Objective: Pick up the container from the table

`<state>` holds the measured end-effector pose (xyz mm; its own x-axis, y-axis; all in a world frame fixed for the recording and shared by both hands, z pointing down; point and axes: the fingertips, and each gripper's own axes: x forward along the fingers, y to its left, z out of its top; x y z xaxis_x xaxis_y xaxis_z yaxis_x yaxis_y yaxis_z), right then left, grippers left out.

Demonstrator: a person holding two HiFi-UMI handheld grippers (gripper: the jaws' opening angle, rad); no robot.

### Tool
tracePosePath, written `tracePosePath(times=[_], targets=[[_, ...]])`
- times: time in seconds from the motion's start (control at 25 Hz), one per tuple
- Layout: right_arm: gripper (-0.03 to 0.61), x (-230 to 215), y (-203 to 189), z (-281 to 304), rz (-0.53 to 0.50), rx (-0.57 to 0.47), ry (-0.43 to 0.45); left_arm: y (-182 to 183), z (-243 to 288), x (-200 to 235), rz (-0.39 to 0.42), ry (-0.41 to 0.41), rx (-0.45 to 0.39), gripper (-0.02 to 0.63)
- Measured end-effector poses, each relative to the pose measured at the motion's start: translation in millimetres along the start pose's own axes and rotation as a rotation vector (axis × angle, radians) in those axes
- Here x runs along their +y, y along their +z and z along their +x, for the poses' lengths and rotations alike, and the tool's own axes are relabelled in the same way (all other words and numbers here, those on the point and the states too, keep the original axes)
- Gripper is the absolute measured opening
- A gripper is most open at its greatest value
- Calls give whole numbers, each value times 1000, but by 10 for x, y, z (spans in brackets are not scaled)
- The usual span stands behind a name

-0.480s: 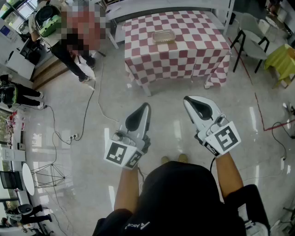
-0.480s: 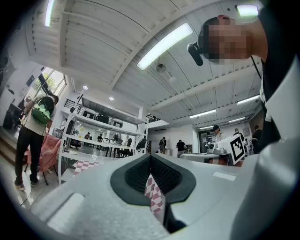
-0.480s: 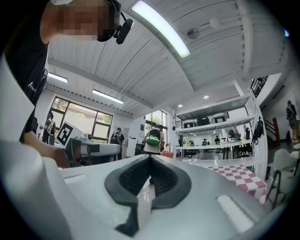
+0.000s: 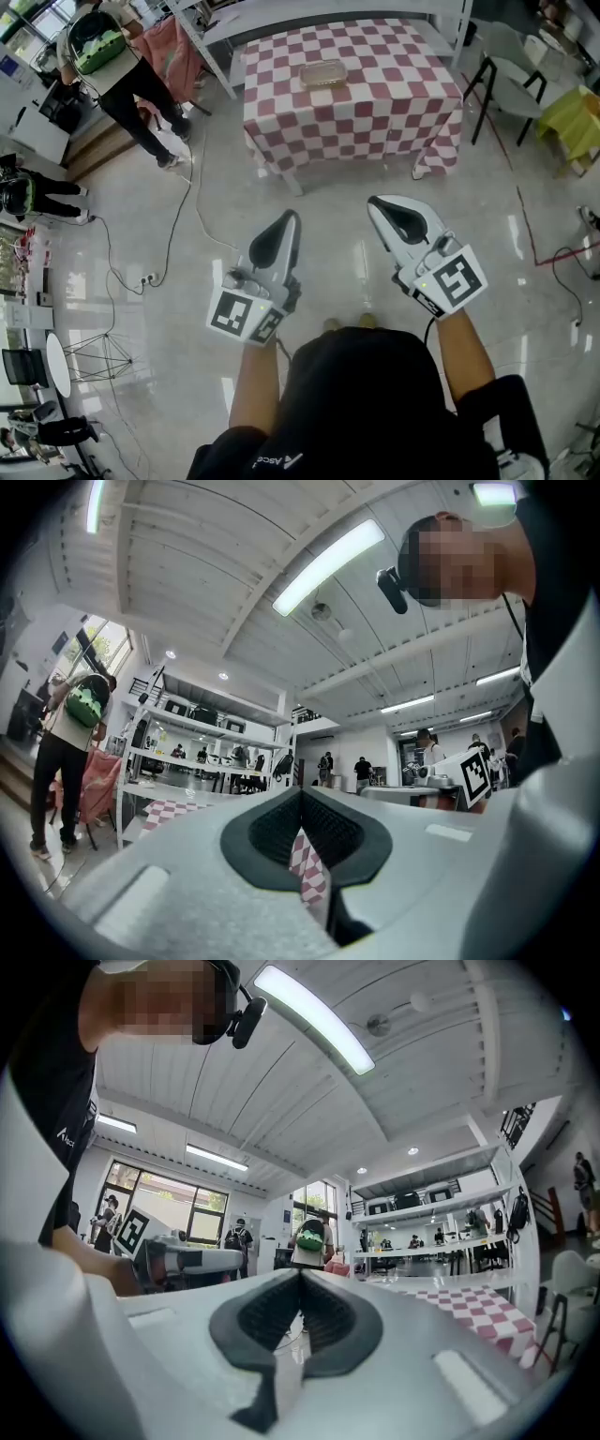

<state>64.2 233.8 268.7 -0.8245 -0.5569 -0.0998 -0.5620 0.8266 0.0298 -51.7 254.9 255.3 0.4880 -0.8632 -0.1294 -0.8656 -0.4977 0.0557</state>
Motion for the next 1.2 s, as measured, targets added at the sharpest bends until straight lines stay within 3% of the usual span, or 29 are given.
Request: tracePosePath(times=[0.64, 0.92, 1.2], targets=[[3, -689, -249, 44, 24, 14, 27, -208, 556, 134, 26, 48, 13, 11], [3, -1123, -471, 483, 15, 40, 2, -386, 1006, 663, 8, 37, 0, 11], [3, -1734, -652, 1364, 15, 72, -31, -500, 1691, 1584, 2, 6, 0, 11]])
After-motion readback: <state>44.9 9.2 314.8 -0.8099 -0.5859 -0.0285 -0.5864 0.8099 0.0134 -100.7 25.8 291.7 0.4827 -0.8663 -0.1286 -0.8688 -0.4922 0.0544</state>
